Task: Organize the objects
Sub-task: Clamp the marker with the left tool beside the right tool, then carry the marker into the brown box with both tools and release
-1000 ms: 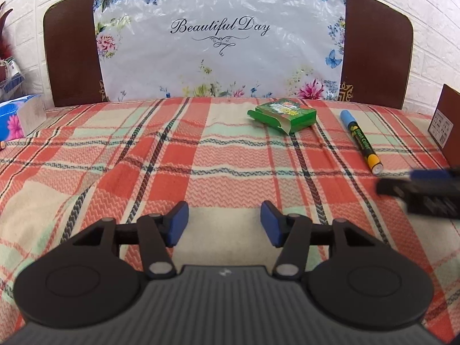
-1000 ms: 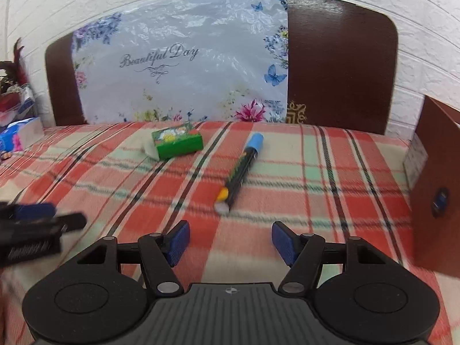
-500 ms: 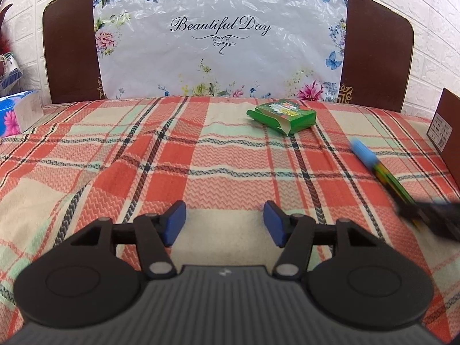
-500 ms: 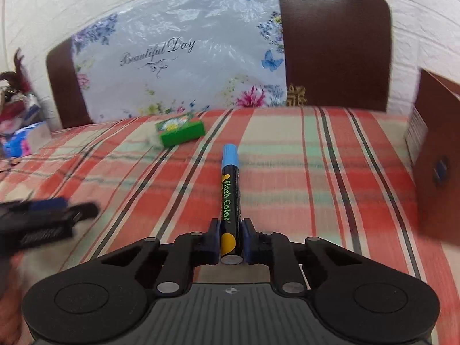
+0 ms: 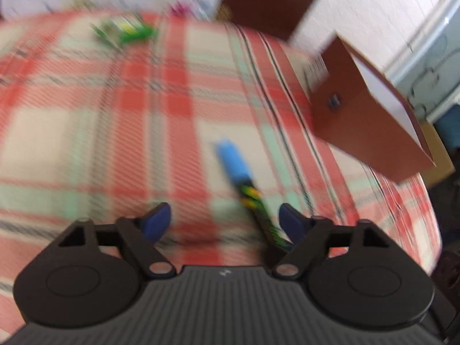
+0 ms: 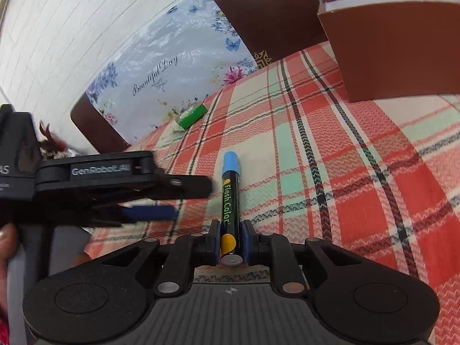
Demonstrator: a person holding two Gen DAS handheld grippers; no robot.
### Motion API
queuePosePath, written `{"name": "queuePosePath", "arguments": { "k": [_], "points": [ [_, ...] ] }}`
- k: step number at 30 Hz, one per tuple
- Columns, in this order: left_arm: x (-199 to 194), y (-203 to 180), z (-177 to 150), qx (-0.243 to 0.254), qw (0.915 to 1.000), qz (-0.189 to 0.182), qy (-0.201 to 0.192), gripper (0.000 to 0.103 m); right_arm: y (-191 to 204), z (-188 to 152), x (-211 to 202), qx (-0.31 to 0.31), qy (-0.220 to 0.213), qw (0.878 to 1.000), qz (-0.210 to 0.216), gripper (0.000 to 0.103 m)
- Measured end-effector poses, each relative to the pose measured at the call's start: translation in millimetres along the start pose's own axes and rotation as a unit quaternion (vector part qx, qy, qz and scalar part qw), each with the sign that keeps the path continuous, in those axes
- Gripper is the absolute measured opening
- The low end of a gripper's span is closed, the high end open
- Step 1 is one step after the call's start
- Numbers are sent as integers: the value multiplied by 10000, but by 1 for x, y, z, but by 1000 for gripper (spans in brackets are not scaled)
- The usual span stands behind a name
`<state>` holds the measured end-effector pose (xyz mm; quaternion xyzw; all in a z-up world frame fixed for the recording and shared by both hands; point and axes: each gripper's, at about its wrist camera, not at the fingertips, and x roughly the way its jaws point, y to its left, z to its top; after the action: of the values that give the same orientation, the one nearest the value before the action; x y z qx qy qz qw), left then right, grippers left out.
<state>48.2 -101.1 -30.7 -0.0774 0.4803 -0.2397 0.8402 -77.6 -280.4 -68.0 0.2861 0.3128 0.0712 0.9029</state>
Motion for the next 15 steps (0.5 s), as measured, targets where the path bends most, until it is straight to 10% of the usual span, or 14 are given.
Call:
{"name": "queuePosePath", "arguments": {
  "k": [1, 4, 15],
  "points": [
    [3, -9, -3, 114, 9998, 165, -60, 84, -2, 0, -3, 59, -4, 10000, 76, 15],
    [9, -27, -4, 358, 9990, 250, -51, 34, -6, -1, -14, 50, -94, 9998, 188, 15],
    [-2, -140, 66, 1323, 9887, -373, -604, 29, -26, 72, -65, -556, -1799, 9814, -370, 15]
  ]
}}
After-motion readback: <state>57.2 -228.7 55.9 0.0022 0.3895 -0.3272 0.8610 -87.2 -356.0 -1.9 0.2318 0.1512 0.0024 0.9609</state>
